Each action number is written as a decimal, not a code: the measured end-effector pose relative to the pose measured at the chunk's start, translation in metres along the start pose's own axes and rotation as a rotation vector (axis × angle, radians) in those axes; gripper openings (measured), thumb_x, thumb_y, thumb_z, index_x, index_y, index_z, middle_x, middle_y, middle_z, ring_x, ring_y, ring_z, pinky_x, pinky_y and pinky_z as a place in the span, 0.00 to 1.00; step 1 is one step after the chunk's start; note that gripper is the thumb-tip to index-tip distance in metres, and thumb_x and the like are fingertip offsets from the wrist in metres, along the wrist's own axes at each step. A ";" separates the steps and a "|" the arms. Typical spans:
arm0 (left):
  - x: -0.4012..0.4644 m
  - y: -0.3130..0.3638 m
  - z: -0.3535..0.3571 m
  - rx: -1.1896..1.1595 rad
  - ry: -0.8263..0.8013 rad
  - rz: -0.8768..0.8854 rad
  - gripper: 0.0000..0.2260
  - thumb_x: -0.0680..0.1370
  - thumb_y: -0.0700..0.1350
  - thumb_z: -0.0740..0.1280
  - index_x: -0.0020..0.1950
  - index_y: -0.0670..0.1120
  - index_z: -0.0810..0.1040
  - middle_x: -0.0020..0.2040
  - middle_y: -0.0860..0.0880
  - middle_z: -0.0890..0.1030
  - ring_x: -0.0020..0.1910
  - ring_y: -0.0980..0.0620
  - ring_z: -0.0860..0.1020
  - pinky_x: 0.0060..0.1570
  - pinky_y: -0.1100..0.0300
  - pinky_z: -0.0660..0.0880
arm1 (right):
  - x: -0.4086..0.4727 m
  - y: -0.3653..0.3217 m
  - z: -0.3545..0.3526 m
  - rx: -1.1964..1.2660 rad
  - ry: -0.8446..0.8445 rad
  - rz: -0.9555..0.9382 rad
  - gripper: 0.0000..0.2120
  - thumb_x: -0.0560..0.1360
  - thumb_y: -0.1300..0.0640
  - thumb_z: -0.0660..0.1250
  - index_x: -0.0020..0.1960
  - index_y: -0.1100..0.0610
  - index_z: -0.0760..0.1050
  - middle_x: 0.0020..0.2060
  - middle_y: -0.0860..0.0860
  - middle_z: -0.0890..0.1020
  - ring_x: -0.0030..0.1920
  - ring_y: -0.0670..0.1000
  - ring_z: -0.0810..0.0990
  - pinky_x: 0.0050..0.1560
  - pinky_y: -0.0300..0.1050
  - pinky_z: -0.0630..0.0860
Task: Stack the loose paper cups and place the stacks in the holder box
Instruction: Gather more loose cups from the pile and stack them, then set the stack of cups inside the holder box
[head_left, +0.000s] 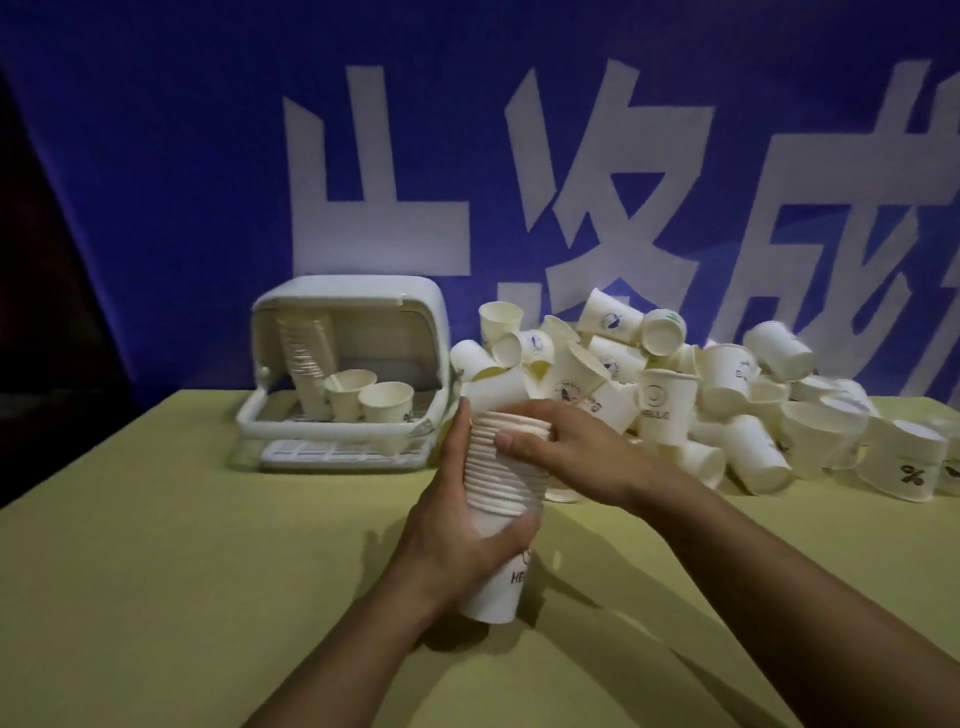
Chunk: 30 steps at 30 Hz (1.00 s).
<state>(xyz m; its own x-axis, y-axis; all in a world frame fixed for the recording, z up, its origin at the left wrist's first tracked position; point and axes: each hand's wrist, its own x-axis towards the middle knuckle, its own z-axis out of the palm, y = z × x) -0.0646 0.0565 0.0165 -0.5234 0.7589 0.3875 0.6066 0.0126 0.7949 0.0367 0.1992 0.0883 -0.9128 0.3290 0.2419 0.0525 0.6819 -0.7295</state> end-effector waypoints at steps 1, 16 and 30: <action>-0.001 -0.007 -0.013 0.025 0.016 -0.014 0.51 0.63 0.68 0.68 0.73 0.77 0.35 0.69 0.64 0.70 0.57 0.69 0.74 0.50 0.73 0.72 | 0.010 -0.003 0.011 0.080 -0.030 0.008 0.17 0.75 0.36 0.64 0.59 0.42 0.78 0.52 0.40 0.82 0.50 0.41 0.82 0.48 0.37 0.80; 0.063 -0.043 -0.131 0.241 0.610 -0.087 0.49 0.72 0.60 0.74 0.73 0.74 0.34 0.77 0.50 0.67 0.63 0.45 0.78 0.57 0.48 0.77 | 0.076 0.042 0.150 0.745 0.041 0.159 0.09 0.81 0.65 0.63 0.60 0.61 0.76 0.37 0.56 0.75 0.31 0.49 0.73 0.30 0.46 0.74; 0.147 -0.094 -0.136 0.363 0.770 -0.082 0.41 0.69 0.49 0.80 0.68 0.62 0.52 0.75 0.46 0.67 0.65 0.40 0.74 0.59 0.39 0.77 | 0.085 0.061 0.150 0.908 0.002 0.219 0.08 0.81 0.67 0.61 0.56 0.62 0.78 0.34 0.54 0.76 0.32 0.51 0.72 0.32 0.46 0.70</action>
<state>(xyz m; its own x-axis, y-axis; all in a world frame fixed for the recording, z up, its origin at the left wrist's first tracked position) -0.2802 0.0786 0.0619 -0.7550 0.0939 0.6489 0.6342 0.3560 0.6863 -0.0988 0.1707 -0.0311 -0.9194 0.3911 0.0403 -0.1139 -0.1669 -0.9794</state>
